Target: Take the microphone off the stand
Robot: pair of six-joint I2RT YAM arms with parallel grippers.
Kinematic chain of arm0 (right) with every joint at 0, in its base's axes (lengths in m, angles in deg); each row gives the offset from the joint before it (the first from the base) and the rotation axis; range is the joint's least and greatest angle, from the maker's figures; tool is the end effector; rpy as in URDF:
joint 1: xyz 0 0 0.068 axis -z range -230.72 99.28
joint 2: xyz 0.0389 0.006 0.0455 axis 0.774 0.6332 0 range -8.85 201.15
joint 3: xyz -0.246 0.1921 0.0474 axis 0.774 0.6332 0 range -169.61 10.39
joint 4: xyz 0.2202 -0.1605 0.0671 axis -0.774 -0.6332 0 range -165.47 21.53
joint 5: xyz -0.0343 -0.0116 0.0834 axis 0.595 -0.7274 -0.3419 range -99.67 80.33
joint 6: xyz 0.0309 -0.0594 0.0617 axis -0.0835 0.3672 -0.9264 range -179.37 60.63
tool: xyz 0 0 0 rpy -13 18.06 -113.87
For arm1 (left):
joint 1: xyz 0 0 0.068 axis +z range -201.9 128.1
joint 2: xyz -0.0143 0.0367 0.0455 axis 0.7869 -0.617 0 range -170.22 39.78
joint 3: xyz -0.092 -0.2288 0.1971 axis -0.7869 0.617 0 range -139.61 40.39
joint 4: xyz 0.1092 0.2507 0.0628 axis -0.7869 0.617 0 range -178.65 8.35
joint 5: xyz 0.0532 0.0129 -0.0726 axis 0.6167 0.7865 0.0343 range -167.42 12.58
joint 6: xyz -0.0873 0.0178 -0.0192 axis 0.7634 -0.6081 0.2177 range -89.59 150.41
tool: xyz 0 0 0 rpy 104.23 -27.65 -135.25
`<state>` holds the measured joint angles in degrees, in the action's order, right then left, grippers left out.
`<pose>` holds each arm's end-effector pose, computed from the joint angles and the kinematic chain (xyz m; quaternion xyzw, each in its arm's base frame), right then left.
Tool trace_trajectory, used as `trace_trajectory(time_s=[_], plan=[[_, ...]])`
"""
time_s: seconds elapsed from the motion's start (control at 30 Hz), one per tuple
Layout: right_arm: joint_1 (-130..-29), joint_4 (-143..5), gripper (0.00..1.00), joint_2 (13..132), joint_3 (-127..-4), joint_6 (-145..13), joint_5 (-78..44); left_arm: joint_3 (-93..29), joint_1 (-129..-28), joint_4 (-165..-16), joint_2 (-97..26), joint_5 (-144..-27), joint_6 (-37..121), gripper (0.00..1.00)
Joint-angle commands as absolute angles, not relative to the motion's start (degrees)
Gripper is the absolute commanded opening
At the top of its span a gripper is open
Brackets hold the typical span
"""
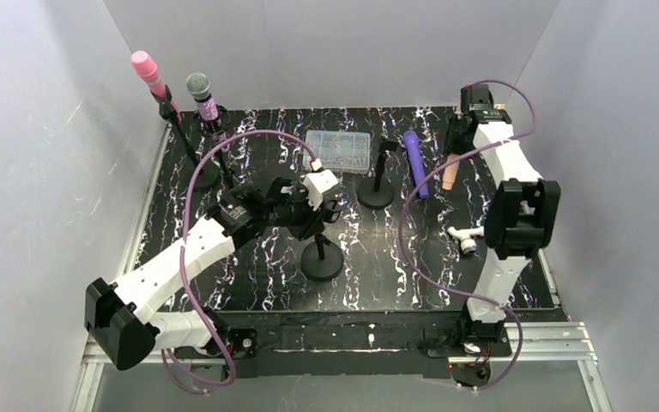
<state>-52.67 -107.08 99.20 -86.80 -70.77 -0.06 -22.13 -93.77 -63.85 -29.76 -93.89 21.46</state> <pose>0.4879 0.0031 0.2980 0.1058 0.9293 -0.0379 0.3519 0.2171 -0.2258 0.3489 0.4340 0.7513 -0.2564 0.4260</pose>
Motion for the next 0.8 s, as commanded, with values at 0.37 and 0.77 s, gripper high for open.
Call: trace_trajectory(time_s=[0.37,0.77], plan=[[-53.3,-115.6,0.01,118.9,-107.3,-64.7,4.6,-24.7,-94.1,-64.3,-24.7,-96.6,22.3,0.0],[-54.9,-114.7,0.09,126.2,-110.6,-63.8,1.7,-24.3,-94.1,-65.0,-24.6,-96.5,22.4,0.0]])
